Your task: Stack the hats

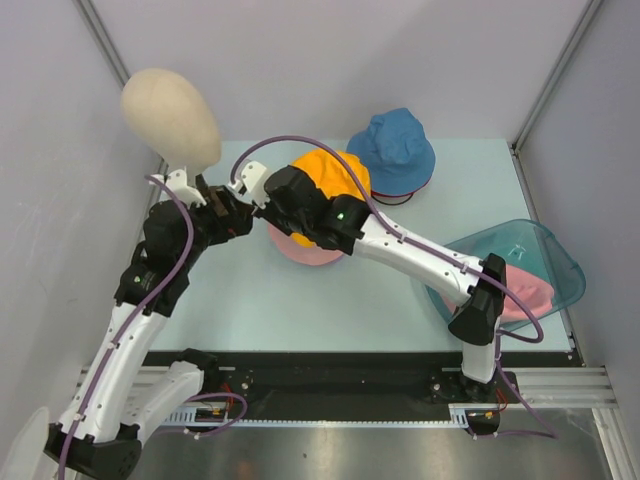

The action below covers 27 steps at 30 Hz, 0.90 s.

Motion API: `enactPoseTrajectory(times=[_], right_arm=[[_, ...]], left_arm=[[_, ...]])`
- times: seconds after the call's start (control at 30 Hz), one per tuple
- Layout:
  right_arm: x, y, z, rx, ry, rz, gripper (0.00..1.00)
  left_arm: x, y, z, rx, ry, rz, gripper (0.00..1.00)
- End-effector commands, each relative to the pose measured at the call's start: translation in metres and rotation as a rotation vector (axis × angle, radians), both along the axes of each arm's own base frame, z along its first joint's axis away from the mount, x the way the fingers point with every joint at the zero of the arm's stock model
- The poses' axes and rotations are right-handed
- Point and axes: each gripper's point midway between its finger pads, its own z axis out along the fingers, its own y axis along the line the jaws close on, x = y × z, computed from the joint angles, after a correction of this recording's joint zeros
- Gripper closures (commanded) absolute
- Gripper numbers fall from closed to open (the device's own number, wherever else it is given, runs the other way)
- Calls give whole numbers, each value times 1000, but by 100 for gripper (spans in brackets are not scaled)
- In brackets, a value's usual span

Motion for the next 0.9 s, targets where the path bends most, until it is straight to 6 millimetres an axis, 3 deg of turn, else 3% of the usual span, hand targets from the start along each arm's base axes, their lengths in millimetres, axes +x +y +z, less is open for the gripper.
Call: enactPoseTrajectory(times=[0.0, 0.07, 0.23, 0.27, 0.33, 0.47, 0.57, 0.63, 0.87], right_arm=[[2, 4, 7, 76, 11, -9, 100], [3, 1, 7, 82, 12, -8, 100], [1, -4, 7, 106, -7, -21, 100], [2, -4, 9, 120, -13, -27, 100], [0, -7, 11, 130, -15, -33, 100], [-2, -10, 19, 175, -29, -38, 100], [-5, -12, 24, 210, -28, -37, 100], [-8, -10, 27, 229, -26, -21, 100], [-12, -5, 22, 230, -14, 21, 100]], left_arm=[[-2, 2, 4, -51, -16, 15, 0], [-1, -15, 15, -119, -56, -59, 0], [1, -45, 20, -317, -68, -157, 0], [2, -49, 11, -341, -43, -166, 0], [2, -58, 13, -413, -40, -198, 1], [4, -67, 0, -476, -8, -223, 4], [7, -70, -2, -496, -8, -233, 8], [8, -73, 6, -523, -43, -256, 11], [14, -81, 1, -571, -35, -281, 19]])
